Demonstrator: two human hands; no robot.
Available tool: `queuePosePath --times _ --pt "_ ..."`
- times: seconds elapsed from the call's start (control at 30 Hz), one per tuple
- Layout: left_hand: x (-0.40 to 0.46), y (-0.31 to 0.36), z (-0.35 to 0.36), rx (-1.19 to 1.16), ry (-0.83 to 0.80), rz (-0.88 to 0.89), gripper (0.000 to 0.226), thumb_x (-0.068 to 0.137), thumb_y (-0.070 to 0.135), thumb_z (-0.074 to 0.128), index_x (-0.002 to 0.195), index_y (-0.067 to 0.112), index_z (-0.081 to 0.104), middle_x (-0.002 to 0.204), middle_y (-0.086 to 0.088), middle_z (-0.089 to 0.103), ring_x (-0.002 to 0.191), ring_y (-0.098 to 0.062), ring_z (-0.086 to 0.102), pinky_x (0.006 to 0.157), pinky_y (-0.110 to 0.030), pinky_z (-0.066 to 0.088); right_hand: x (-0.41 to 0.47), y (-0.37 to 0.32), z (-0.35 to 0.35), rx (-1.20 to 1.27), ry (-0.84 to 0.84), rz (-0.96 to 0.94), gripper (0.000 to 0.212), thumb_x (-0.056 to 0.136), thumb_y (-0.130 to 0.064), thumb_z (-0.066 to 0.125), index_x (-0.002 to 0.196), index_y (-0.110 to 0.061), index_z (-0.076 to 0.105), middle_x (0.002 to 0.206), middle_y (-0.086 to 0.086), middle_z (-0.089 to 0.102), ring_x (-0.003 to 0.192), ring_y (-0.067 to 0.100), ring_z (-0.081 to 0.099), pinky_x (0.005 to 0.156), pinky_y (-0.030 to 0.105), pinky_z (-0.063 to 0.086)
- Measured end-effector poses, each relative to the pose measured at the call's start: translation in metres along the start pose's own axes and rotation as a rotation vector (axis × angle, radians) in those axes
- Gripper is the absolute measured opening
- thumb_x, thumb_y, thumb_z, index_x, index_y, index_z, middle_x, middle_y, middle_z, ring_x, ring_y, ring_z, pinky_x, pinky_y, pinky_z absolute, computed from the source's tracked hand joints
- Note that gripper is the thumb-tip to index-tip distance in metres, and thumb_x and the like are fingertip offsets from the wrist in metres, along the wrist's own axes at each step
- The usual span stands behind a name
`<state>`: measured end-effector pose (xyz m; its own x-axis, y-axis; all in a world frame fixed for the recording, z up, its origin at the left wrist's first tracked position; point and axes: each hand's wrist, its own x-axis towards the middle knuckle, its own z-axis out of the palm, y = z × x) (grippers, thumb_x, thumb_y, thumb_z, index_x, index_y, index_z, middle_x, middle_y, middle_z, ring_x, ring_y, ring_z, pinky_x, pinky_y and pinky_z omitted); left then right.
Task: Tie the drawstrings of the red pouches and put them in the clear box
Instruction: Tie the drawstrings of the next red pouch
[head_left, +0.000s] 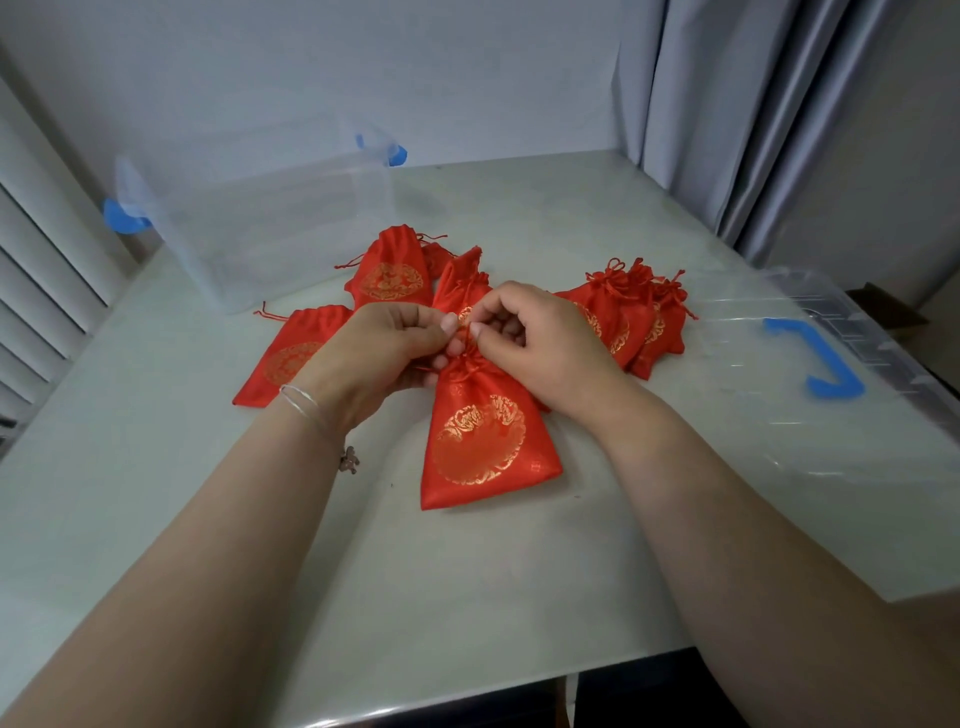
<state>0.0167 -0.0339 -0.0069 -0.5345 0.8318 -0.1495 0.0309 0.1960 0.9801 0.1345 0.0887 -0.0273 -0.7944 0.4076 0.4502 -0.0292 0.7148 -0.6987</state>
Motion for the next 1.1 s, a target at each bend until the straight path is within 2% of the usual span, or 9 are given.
queuePosePath --times 0.2,0.3,0.4,0.6,0.7,0.73,0.87,1.0,1.1 --pt "-0.002 0.001 -0.001 0.087 -0.033 0.033 0.012 0.092 0.004 0.055 0.087 0.007 0.066 0.067 0.004 0.067 0.061 -0.003 0.06 0.063 -0.019 0.056 -0.001 -0.001 0.0 -0.037 0.007 -0.059 0.004 0.084 -0.014 0.064 0.086 -0.018 0.064 0.082 -0.015 0.054 0.072 0.005 0.054 0.067 0.018 0.044" --pt "-0.003 0.002 -0.004 0.123 -0.064 0.042 0.011 0.082 0.001 0.066 0.091 0.007 0.069 0.073 -0.002 0.069 0.069 -0.009 0.066 0.072 -0.025 0.058 -0.001 -0.002 0.0 -0.067 -0.006 -0.093 0.002 0.085 -0.016 0.064 0.086 -0.018 0.065 0.086 -0.014 0.052 0.071 0.006 0.054 0.066 0.022 0.045" --pt "-0.002 0.002 -0.001 0.135 -0.013 0.068 0.011 0.076 0.003 0.073 0.085 0.007 0.07 0.071 -0.004 0.07 0.067 -0.01 0.067 0.067 -0.022 0.057 0.0 -0.003 0.001 -0.057 -0.008 -0.119 0.003 0.085 -0.015 0.065 0.085 -0.017 0.066 0.091 -0.009 0.054 0.076 0.009 0.056 0.068 0.023 0.046" --pt "-0.002 -0.001 0.005 0.141 0.028 0.079 0.011 0.075 0.009 0.074 0.082 0.005 0.068 0.076 -0.011 0.067 0.066 -0.012 0.065 0.069 -0.024 0.057 0.001 0.0 -0.001 0.205 -0.106 0.102 0.018 0.092 -0.01 0.057 0.092 -0.028 0.059 0.082 -0.016 0.062 0.058 0.0 0.055 0.061 0.015 0.041" --pt "-0.003 0.001 0.006 0.121 0.047 0.109 0.007 0.076 0.01 0.073 0.08 0.008 0.068 0.078 -0.015 0.062 0.069 -0.019 0.058 0.067 -0.03 0.05 0.003 0.004 -0.003 0.192 -0.209 0.145 0.025 0.097 -0.013 0.048 0.115 -0.029 0.057 0.106 -0.007 0.066 0.093 0.003 0.061 0.082 0.022 0.047" --pt "-0.004 0.002 0.006 0.125 0.056 0.12 0.006 0.077 0.01 0.073 0.079 0.009 0.068 0.078 -0.016 0.061 0.07 -0.022 0.055 0.066 -0.032 0.046 0.003 0.005 -0.004 0.156 -0.237 0.153 0.024 0.097 -0.013 0.048 0.115 -0.025 0.059 0.103 -0.007 0.066 0.095 0.003 0.061 0.085 0.02 0.047" --pt "-0.006 0.004 0.004 0.142 0.081 0.122 0.006 0.077 0.012 0.073 0.08 0.009 0.069 0.071 -0.008 0.064 0.064 -0.015 0.055 0.06 -0.026 0.044 0.003 0.007 -0.006 0.014 -0.216 0.185 0.009 0.093 -0.019 0.057 0.088 -0.019 0.064 0.07 -0.014 0.057 0.065 0.0 0.052 0.068 0.027 0.044" --pt "-0.004 0.004 0.005 0.12 0.129 0.079 0.009 0.077 0.011 0.074 0.085 0.007 0.072 0.067 0.001 0.069 0.057 -0.004 0.06 0.056 -0.018 0.048 0.004 0.008 -0.008 -0.119 -0.087 0.135 0.014 0.092 -0.027 0.059 0.081 -0.019 0.062 0.074 -0.013 0.058 0.07 0.002 0.051 0.066 0.022 0.037" --pt "-0.002 0.003 0.001 0.088 0.163 0.036 0.007 0.077 0.011 0.074 0.084 0.01 0.073 0.073 -0.001 0.072 0.062 -0.007 0.062 0.069 -0.027 0.053 0.002 0.002 -0.01 -0.153 -0.072 0.044 0.015 0.093 -0.025 0.056 0.083 -0.016 0.062 0.082 -0.006 0.06 0.076 0.006 0.051 0.068 0.02 0.038"
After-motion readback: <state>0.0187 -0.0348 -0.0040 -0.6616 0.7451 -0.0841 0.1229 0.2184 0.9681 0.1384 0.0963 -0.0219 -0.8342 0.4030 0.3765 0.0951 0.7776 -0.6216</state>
